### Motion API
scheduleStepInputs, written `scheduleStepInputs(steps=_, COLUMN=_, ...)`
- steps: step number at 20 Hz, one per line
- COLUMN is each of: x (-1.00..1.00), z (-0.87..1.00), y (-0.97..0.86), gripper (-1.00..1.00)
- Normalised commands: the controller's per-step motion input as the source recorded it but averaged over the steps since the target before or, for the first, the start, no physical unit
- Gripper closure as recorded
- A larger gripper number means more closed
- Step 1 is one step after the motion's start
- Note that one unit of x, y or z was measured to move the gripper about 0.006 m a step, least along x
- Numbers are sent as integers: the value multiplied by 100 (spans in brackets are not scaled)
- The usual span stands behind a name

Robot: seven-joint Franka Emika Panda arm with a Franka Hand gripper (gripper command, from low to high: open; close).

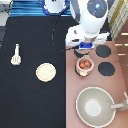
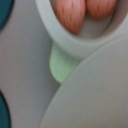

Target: Take the lid off the pot, put the pot on the plate, and use the tool to push the pot to the front of the table.

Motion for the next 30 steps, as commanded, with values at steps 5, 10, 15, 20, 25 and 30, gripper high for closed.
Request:
scheduleStepInputs(steps=5, x=-71, z=-78, y=3, gripper=100)
scheduleStepInputs(steps=10, x=2, z=-38, y=59, gripper=100)
scheduleStepInputs(steps=15, x=19, z=28, y=41, gripper=-100)
scheduleStepInputs(steps=20, x=-51, z=61, y=18, gripper=-100)
scheduleStepInputs(steps=25, x=-7, z=95, y=4, gripper=-100)
scheduleStepInputs(steps=30, x=77, z=57, y=-9, gripper=-100)
